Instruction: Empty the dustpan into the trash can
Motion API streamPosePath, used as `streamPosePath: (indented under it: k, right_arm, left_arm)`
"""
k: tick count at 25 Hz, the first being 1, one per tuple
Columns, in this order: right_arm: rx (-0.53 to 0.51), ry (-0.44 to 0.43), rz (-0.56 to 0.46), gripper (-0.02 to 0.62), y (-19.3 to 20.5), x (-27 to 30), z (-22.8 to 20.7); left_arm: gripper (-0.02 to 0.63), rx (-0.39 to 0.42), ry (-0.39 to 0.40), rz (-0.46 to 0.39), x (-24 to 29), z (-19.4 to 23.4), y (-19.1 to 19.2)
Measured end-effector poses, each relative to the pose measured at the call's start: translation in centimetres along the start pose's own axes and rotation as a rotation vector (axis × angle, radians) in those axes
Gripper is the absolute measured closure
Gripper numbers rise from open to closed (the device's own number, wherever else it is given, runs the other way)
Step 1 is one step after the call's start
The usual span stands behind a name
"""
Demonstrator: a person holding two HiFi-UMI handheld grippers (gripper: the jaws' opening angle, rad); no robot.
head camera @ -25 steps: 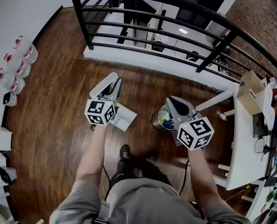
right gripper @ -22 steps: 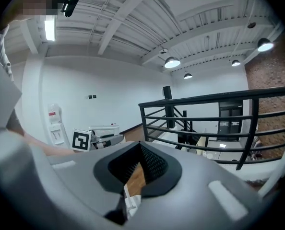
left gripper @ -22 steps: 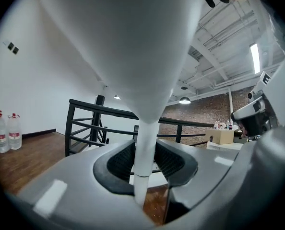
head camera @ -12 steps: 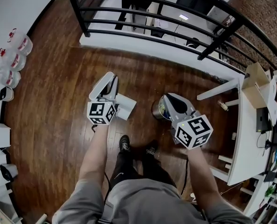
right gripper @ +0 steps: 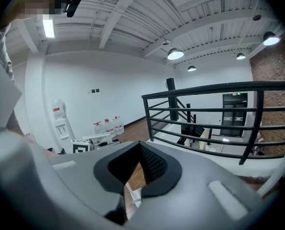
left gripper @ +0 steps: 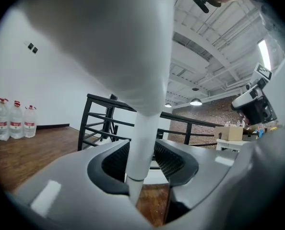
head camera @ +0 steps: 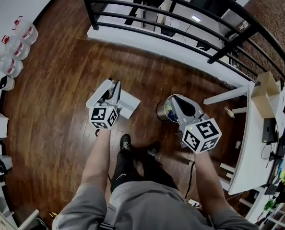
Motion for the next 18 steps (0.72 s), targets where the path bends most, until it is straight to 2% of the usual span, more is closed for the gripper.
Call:
streamPosePath:
  k: [5,10,18]
  right_arm:
    - [-0.02,-0.042,0.021,0.597,-0.2,0.9,0.4]
    - [-0.041,-0.096,0.04,0.597,-0.2,1.7,1.6]
    - [-0.066,-0.15,0.045,0.597,-0.1,2.1,2.5]
  left_arm:
    - [0.443,-0.011,-0.073,0.016,-2.4,1.3,1.0]
    - [0.374,-0.006,-0.143,0.041,-4.5,2.0,1.7]
    - [0.21,-0.025,-0.241,0.132,-7.6,3.0,3.6]
Point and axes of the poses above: the fingertips, and each gripper's own axes: x forward along the fingers, z to its left, y out of its underside, the point moved 10 cm from there along -x, backward along the fingers, and after that the axes turned 3 degrees about -y, right-handed, at the moved point
